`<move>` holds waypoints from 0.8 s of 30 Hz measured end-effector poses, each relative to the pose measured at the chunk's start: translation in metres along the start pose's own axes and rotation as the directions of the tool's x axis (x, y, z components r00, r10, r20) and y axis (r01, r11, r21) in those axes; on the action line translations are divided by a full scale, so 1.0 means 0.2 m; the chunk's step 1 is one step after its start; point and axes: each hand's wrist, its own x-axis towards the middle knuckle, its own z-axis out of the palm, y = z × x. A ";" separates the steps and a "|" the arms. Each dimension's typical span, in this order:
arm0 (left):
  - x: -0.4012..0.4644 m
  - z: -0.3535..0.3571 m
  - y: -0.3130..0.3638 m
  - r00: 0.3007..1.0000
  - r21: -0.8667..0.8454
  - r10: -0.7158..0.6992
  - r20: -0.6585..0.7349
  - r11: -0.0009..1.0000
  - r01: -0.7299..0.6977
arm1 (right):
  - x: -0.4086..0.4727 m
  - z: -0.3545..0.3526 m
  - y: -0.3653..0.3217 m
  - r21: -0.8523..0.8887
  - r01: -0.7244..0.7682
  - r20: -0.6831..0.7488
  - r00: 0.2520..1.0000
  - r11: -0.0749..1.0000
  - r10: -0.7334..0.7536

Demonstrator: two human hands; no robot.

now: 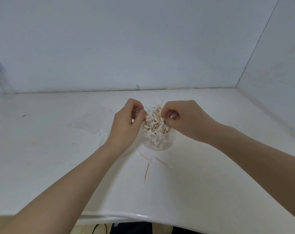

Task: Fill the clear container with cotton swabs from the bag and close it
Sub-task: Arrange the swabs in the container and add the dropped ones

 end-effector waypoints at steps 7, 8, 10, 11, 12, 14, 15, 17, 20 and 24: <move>0.06 -0.02 0.03 0.985 -0.156 -0.089 -0.151 0.986 0.065 | 0.04 -0.05 -0.03 0.099 -0.004 -0.071 0.997 0.995 0.012; 0.07 -0.02 0.03 0.985 -0.138 -0.077 -0.151 0.989 0.056 | 0.05 -0.05 -0.04 0.103 -0.005 -0.052 0.999 0.995 0.011; 0.09 -0.03 0.04 0.992 -0.064 -0.029 -0.125 0.998 0.021 | 0.05 -0.06 -0.05 0.076 0.024 -0.017 1.000 0.997 -0.022; 0.10 -0.03 0.04 0.995 -0.032 -0.005 -0.102 0.999 0.002 | 0.05 -0.05 -0.05 0.062 0.038 -0.008 0.999 0.997 -0.038; 0.10 -0.04 0.04 0.997 -0.007 0.017 -0.073 1.000 -0.018 | 0.05 -0.05 -0.06 0.053 0.053 -0.001 0.999 0.997 -0.053; 0.10 -0.04 0.02 0.998 0.041 0.066 0.010 0.997 -0.066 | 0.05 -0.03 -0.06 0.020 0.102 0.016 0.995 0.995 -0.102; 0.10 -0.03 0.02 0.994 0.072 0.087 0.064 0.993 -0.092 | 0.05 -0.02 -0.06 -0.011 0.137 0.025 0.990 0.990 -0.137; 0.09 -0.03 0.01 0.980 0.122 0.097 0.177 0.985 -0.119 | 0.03 0.02 -0.05 -0.078 0.196 0.051 0.980 0.977 -0.193; 0.08 -0.04 0.01 0.966 0.172 0.067 0.250 0.979 -0.112 | 0.01 0.03 -0.04 -0.119 0.216 0.085 0.975 0.969 -0.207; 0.09 -0.07 0.00 0.969 0.184 0.030 0.244 0.980 -0.077 | 0.00 0.02 -0.04 -0.137 0.155 -0.011 0.987 0.978 -0.158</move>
